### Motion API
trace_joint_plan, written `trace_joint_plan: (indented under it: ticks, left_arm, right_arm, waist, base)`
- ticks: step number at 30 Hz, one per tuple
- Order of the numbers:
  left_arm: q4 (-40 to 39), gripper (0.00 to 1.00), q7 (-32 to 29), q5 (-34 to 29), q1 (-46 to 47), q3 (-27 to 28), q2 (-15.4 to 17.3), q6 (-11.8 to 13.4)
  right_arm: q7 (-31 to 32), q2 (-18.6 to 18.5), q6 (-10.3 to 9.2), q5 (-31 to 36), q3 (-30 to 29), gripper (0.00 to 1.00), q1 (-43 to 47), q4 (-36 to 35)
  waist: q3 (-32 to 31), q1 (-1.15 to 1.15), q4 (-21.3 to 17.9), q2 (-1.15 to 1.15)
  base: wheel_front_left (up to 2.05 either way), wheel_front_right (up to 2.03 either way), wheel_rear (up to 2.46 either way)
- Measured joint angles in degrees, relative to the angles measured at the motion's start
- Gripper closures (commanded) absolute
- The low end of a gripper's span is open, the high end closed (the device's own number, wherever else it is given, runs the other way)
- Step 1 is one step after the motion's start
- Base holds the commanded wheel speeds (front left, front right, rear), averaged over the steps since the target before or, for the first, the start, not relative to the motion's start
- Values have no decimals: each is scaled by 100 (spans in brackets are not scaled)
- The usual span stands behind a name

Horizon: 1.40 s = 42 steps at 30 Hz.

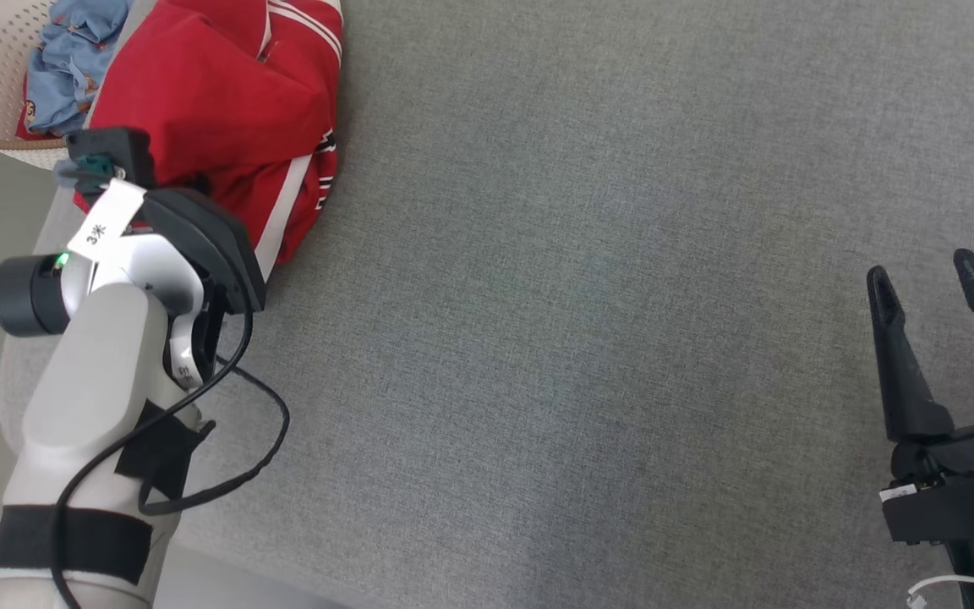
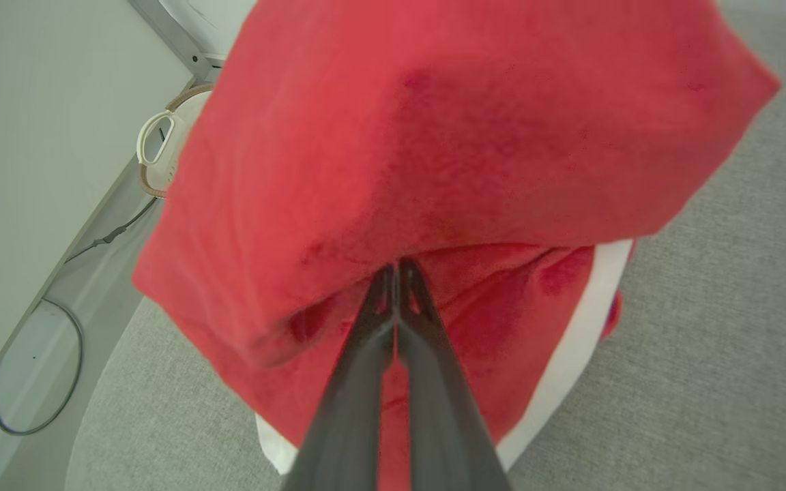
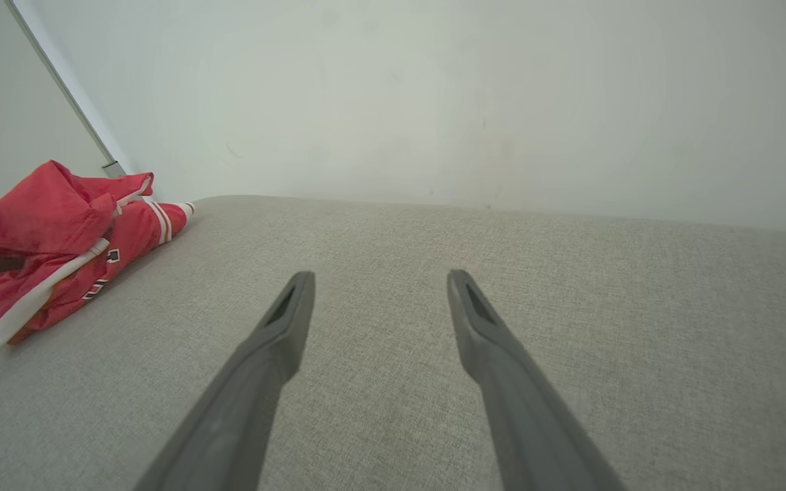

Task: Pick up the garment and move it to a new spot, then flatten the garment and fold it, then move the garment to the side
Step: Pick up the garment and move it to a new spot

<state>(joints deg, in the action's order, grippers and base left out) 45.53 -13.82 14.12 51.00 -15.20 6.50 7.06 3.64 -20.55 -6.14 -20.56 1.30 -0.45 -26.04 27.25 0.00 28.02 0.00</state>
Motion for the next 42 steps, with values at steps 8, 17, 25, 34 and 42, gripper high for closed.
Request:
trace_joint_plan:
  ticks: [8, 17, 25, 34, 42]
  left_arm:
    - [86, 100, 300, 20, 285, 100, -152, 0]
    - [-360, 100, 619, 209, 330, 138, -266, -208]
    - [-1148, 100, 836, 256, 331, 69, -264, -561]
    - [-1922, 100, 818, 466, 511, 163, -12, -828]
    - [-2512, 100, 569, 561, 564, -42, -146, -1037]
  right_arm:
    - [48, 45, -42, 0, -101, 0, -5, 63]
    - [30, 220, -42, -63, -45, 0, -64, 325]
    - [-136, 592, -41, -203, 318, 0, -345, 691]
    - [-375, 945, -33, -268, 580, 0, -491, 1117]
    - [-593, 1168, 9, -357, 673, 0, -498, 1417]
  waist:
    - [-31, 0, 11, 0]
    - [-352, 0, 138, 0]
    - [-819, 0, 197, 0]
    - [-1317, -1, -34, -1]
    - [-1678, -1, -546, -1]
  base:
    - [0, 0, 0]
    - [0, 0, 0]
    - [0, 0, 0]
    - [0, 0, 0]
    - [0, 0, 0]
